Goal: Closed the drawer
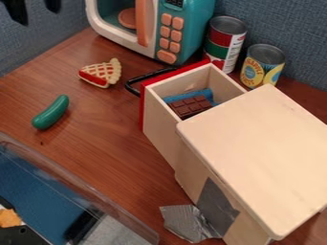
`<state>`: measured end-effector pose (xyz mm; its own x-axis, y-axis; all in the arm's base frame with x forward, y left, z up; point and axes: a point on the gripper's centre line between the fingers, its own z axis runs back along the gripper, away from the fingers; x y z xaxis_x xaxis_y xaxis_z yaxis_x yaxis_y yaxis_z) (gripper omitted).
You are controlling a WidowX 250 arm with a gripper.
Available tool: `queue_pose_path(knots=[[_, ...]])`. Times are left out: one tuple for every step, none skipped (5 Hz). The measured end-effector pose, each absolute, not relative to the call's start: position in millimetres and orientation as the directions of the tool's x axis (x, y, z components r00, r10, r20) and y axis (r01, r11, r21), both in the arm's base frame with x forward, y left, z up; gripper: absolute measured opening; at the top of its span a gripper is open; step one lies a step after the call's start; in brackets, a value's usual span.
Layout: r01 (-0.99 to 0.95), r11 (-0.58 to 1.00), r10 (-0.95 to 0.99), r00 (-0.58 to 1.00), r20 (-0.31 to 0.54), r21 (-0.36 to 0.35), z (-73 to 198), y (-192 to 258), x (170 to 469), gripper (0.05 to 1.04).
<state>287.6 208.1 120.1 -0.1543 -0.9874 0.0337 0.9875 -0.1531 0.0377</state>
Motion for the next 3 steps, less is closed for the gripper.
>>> queue_pose_path(knots=[[0.931, -0.365, -0.931, -0.365, 0.005, 0.009, 91, 186, 291, 1.001], [0.917, -0.398, -0.916, -0.398, -0.055, -0.005, 84, 171, 305, 1.001], [0.916, -0.401, -0.914, -0.402, -0.054, -0.025, 66, 154, 318, 1.001]])
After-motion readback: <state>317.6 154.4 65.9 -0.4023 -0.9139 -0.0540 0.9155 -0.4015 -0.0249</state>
